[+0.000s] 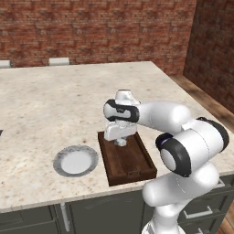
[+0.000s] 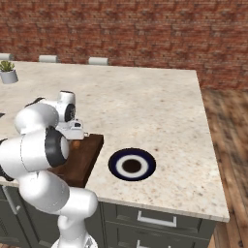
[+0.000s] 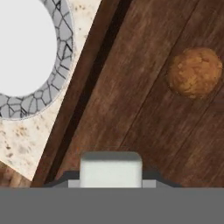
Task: Move the dessert items from the plates to the tray.
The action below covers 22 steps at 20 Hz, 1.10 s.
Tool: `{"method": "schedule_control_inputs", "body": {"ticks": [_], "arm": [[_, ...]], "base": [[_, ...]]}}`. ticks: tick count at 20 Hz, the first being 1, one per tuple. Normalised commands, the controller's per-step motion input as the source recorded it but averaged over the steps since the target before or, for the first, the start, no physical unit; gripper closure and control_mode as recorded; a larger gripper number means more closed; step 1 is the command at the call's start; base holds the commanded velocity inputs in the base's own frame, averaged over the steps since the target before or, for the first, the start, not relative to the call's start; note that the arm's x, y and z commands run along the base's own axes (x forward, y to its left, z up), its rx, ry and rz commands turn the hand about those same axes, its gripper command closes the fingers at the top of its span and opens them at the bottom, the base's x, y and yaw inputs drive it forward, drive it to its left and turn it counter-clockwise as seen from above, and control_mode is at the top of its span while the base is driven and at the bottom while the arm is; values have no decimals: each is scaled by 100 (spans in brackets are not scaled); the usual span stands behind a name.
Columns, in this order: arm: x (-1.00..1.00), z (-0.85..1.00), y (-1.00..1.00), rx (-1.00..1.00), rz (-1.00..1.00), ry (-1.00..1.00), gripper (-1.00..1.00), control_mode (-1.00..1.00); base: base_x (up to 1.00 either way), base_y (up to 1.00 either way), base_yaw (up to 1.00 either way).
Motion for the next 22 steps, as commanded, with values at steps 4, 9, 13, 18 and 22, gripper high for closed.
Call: {"method": "schedule_control_inputs", "body": {"ticks": [4, 9, 13, 18, 22], "arm": [[0, 0, -54, 0, -8, 10, 100, -100], [0, -3, -13, 0, -2, 0, 100, -100], [0, -12, 1, -6, 0, 0, 100, -100], [0, 0, 0, -12, 0, -2, 100, -100], [-2, -4, 0, -7, 0, -2, 100, -100]], "base": [[0, 0, 0], [0, 0, 0], [0, 0, 0], [0, 0, 0], [0, 0, 0]]}}
